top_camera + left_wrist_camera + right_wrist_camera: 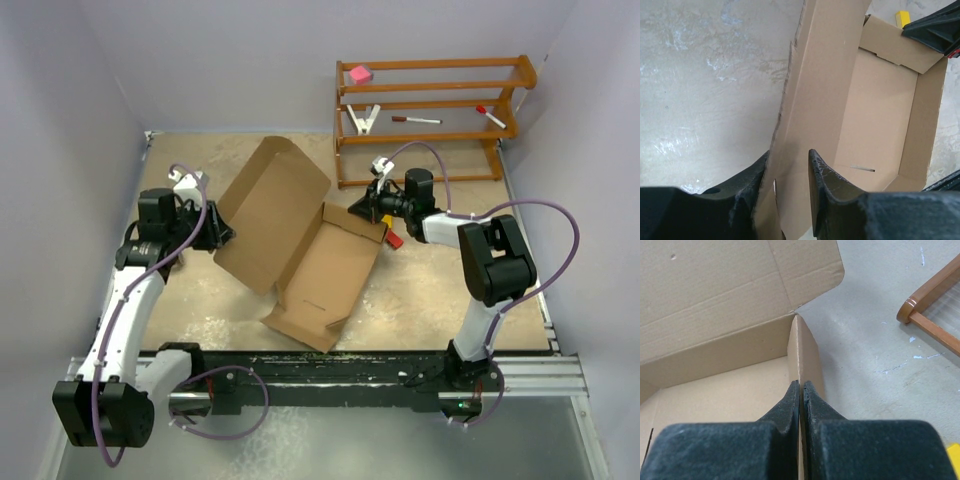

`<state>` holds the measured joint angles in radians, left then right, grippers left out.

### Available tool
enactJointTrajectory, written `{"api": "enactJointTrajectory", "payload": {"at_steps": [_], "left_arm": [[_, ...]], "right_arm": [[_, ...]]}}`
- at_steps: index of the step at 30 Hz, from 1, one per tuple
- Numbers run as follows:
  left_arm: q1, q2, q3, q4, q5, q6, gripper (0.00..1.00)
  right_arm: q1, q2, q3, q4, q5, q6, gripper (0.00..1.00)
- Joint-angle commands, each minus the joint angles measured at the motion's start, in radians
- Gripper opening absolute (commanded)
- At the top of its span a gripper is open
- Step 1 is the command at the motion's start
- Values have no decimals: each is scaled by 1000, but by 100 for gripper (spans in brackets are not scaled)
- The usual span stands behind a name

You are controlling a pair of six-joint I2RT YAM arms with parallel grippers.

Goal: Fold the paper box

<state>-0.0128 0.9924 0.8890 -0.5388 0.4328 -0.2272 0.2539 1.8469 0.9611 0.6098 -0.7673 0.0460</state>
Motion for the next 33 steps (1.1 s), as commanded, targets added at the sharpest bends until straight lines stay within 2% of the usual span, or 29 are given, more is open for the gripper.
{"api": "enactJointTrajectory", "payload": {"at_steps": [1,4,10,19,24,33], "left_arm": [[7,-40,-24,42,-9,-53,34],[7,-64,-48,71,-6,-64,29],[7,-50,-45,140,84,-11,5],[5,-7,80,186,157,64,4],[4,26,144,183,176,102,4],[1,54,151,188,197,119,4]], "right_arm": [[-1,-5,33,13,2,-11,0],[-1,-3,33,14,0,-9,0],[-1,0,37,6,-18,-10,0],[0,0,158,-271,46,-176,0],[9,26,218,-375,72,-195,0],[61,110,341,-550,163,-226,1]]}}
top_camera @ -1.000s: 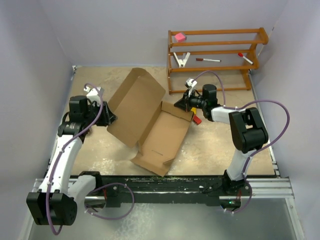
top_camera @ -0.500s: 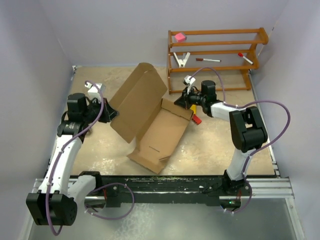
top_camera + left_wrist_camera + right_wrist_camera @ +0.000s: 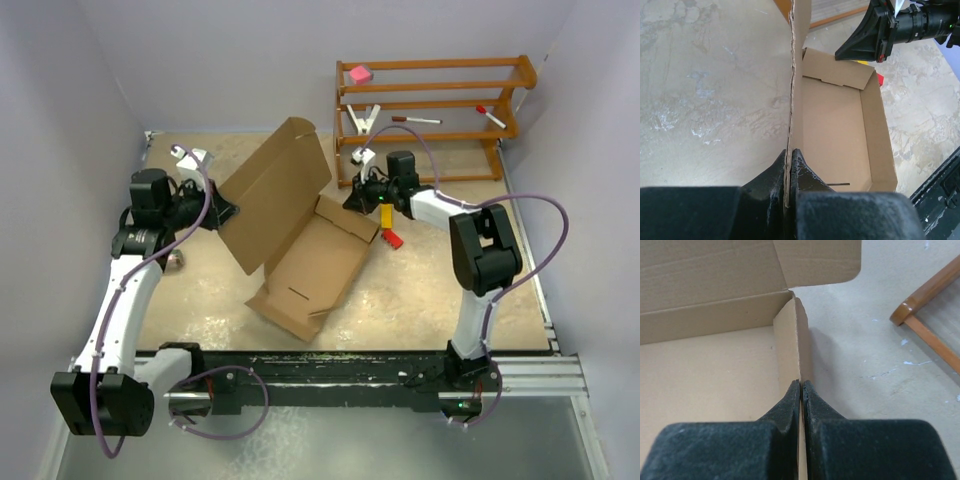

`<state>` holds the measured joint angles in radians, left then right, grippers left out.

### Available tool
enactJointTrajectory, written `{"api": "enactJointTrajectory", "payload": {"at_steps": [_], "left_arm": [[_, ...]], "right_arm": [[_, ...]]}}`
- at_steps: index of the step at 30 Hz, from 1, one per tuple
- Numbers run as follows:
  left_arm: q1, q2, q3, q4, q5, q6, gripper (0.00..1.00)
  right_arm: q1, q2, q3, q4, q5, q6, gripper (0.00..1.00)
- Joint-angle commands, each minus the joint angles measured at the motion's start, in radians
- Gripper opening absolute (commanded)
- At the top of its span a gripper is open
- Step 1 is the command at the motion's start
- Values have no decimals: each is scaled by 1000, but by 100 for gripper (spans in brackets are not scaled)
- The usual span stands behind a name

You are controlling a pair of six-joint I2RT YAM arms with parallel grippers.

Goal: Fold the paper box

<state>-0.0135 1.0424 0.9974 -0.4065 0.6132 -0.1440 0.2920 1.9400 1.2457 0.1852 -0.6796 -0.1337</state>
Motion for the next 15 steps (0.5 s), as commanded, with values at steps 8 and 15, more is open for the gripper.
{"api": "enactJointTrajectory", "payload": {"at_steps": [8,15], "left_arm": [[3,20,46,62,2,50,4],[3,30,50,75,6,55,4]], "right_arm": [[35,56,125,-229,114,-75,5],[39,73,159,-301,138,-113,12]]}}
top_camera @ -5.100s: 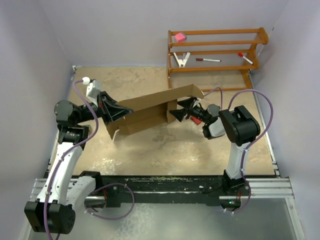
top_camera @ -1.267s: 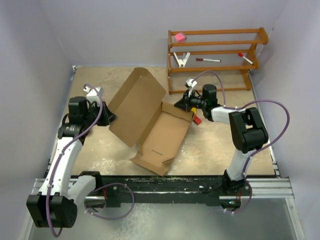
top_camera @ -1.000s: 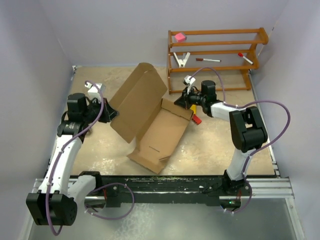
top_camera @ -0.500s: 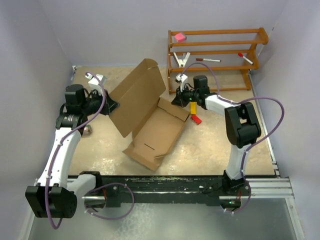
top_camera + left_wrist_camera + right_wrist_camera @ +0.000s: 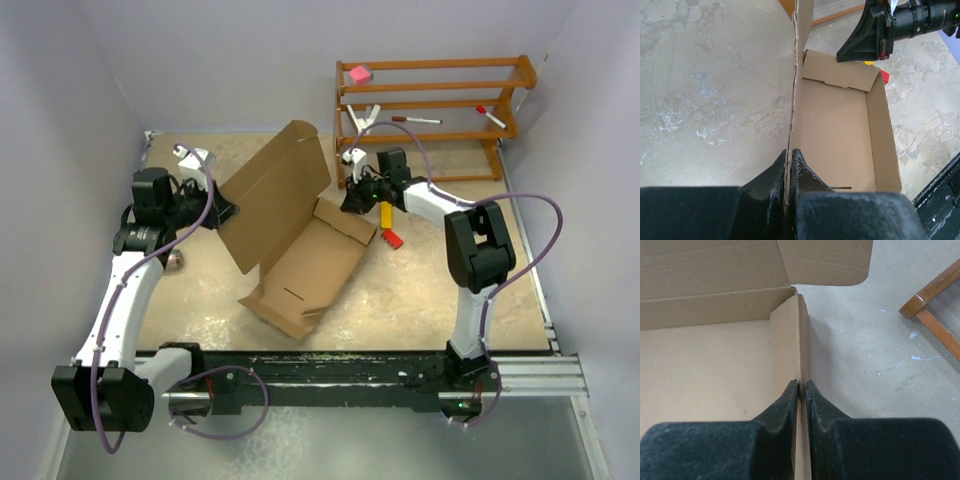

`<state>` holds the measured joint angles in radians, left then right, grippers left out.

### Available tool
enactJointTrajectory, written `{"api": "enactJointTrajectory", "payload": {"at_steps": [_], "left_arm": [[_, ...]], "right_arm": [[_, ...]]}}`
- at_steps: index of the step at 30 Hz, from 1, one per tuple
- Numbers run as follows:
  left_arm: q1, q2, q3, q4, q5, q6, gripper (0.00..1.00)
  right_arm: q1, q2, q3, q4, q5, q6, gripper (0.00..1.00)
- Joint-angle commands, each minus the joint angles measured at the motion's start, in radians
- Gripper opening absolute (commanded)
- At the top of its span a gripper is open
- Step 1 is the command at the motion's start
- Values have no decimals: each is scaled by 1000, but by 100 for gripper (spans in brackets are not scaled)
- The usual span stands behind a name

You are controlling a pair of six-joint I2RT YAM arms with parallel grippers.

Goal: Fold the paper box

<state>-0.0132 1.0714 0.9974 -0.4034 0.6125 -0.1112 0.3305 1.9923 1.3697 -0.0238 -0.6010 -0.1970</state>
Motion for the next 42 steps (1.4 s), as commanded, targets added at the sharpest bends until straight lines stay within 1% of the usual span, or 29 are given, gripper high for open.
{"api": "enactJointTrajectory", "payload": {"at_steps": [1,8,12,15,17,22,24,26,27,28,35,37,39,40,42], "left_arm": [[2,1,51,71,7,22,4],[2,-2,57,70,6,25,4],[2,-1,64,73,8,29,4],[2,2,73,81,18,33,4],[2,5,81,86,27,37,4],[2,14,102,100,53,33,4],[1,17,107,103,61,29,4],[1,19,107,104,65,26,4],[0,19,106,103,65,26,4],[-1,18,105,103,64,26,4],[-2,19,100,104,59,26,4],[-2,20,100,104,57,26,4],[-3,22,99,104,56,24,4],[-4,22,98,104,57,24,4],[-4,24,96,105,59,23,4]], "right_arm": [[2,22,40,-99,63,-56,14],[8,32,58,-136,80,-84,23],[14,38,76,-167,110,-115,30],[21,33,86,-203,150,-149,38],[28,27,89,-217,178,-175,41],[38,28,91,-226,246,-209,41],[44,30,88,-218,274,-215,39],[50,36,87,-209,308,-214,16],[52,37,89,-206,322,-210,2],[54,38,88,-200,339,-207,0],[54,32,93,-196,366,-178,0],[54,28,95,-198,353,-180,13],[54,18,90,-190,332,-177,23],[54,13,89,-186,323,-175,26],[54,4,89,-181,310,-174,30]]}}
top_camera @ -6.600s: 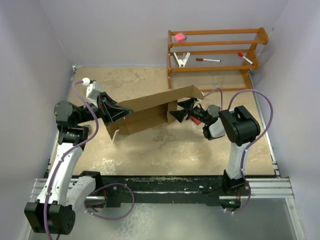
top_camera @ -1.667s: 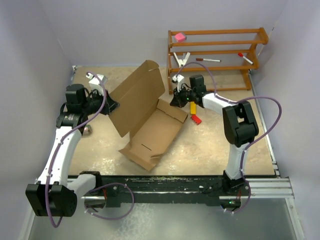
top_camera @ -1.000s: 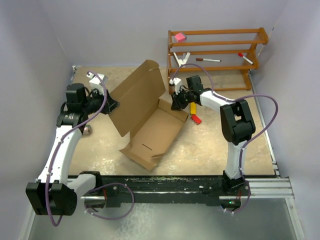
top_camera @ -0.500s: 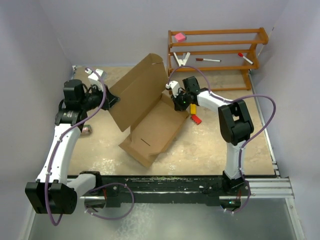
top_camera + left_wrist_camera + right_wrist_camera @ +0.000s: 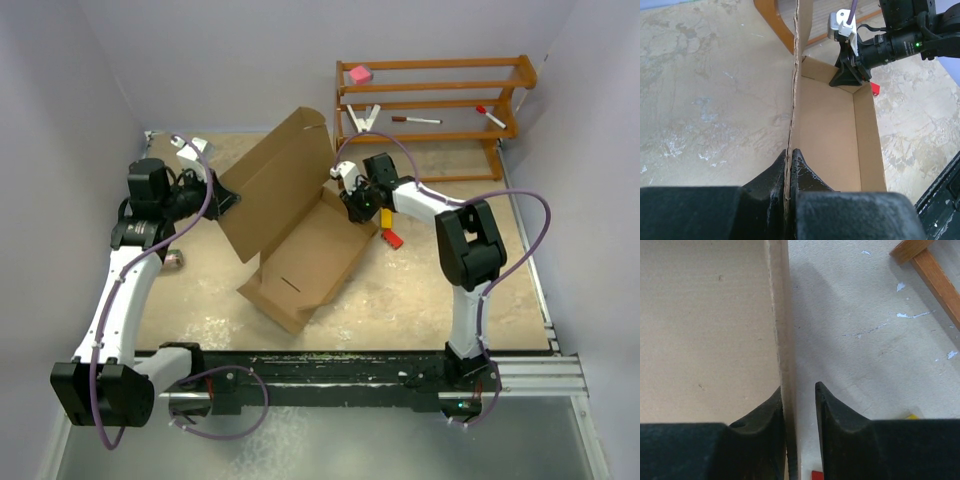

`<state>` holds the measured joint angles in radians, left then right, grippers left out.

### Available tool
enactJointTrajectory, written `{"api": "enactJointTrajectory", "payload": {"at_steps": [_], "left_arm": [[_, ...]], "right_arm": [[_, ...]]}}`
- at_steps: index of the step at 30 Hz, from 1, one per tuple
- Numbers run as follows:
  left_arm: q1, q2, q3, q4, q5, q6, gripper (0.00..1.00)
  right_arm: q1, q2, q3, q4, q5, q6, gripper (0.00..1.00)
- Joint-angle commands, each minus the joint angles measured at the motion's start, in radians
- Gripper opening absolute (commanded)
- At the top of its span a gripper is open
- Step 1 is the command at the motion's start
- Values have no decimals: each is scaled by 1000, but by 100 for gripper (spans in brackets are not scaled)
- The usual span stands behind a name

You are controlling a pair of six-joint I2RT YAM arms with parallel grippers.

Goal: Fold the paper box

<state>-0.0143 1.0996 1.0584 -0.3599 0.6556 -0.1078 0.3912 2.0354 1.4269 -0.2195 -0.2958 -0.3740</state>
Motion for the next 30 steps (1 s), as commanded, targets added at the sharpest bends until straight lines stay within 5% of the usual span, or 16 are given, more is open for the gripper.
{"api": "enactJointTrajectory", "payload": {"at_steps": [1,14,30], "left_arm": [[-4,-4,36,61,16,19,4],[-7,3,38,64,15,15,4],[-12,3,43,70,25,-1,4]], "right_arm": [[-6,-45,30,19,-4,6,31],[-6,-98,20,40,-141,18,49],[-6,-15,26,61,-5,23,36]]}}
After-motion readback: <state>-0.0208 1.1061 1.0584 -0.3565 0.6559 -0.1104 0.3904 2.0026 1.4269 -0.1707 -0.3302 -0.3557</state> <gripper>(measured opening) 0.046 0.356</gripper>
